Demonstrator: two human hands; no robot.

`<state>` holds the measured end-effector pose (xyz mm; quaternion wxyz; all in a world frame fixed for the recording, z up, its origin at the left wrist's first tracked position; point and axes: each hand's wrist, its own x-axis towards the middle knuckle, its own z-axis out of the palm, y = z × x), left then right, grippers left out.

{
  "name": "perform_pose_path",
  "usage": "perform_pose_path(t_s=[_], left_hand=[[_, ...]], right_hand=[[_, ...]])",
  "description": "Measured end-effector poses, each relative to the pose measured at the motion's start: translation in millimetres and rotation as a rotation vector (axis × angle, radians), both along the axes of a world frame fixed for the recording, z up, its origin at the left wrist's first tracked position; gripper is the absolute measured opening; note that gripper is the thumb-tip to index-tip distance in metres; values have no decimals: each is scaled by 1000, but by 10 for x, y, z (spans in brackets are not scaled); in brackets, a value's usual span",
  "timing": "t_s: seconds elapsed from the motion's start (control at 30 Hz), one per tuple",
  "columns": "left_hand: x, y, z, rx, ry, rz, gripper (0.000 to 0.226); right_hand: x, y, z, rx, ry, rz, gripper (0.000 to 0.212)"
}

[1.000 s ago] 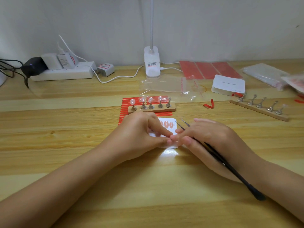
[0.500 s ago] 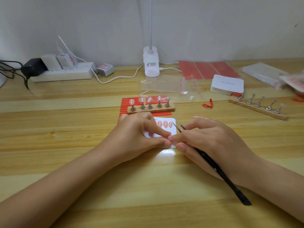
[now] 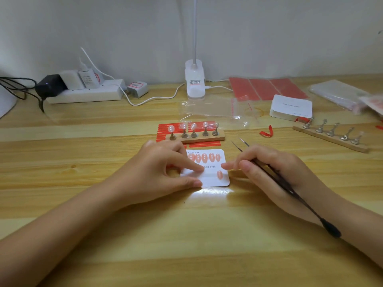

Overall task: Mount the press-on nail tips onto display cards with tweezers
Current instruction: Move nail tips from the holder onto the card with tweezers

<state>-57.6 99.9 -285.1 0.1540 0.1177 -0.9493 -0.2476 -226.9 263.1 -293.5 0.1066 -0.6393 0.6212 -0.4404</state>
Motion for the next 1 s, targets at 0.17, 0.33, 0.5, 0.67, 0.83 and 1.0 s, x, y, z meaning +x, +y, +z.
perform_pose_path(t_s=[0.17, 0.33, 0.5, 0.67, 0.83, 1.0], left_hand=[[15, 7, -15, 13, 19, 8, 36], [16, 5, -17, -8, 18, 15, 32], [-22, -11, 70, -17, 119, 5, 18], [-131, -162, 192, -46, 325, 181, 29], [-346, -236, 155, 42, 204, 249, 48], [-558, -280, 148, 66, 111, 250, 49]], right_hand=[[21, -42, -61, -31, 336, 12, 36], [28, -71, -60, -15, 399, -19, 51], [18, -41, -74, 19, 227, 33, 56], [16, -13, -53, 45, 11, 4, 22], [-10, -27, 42, -37, -17, -20, 20], [-118, -213, 158, -110, -37, -153, 12]])
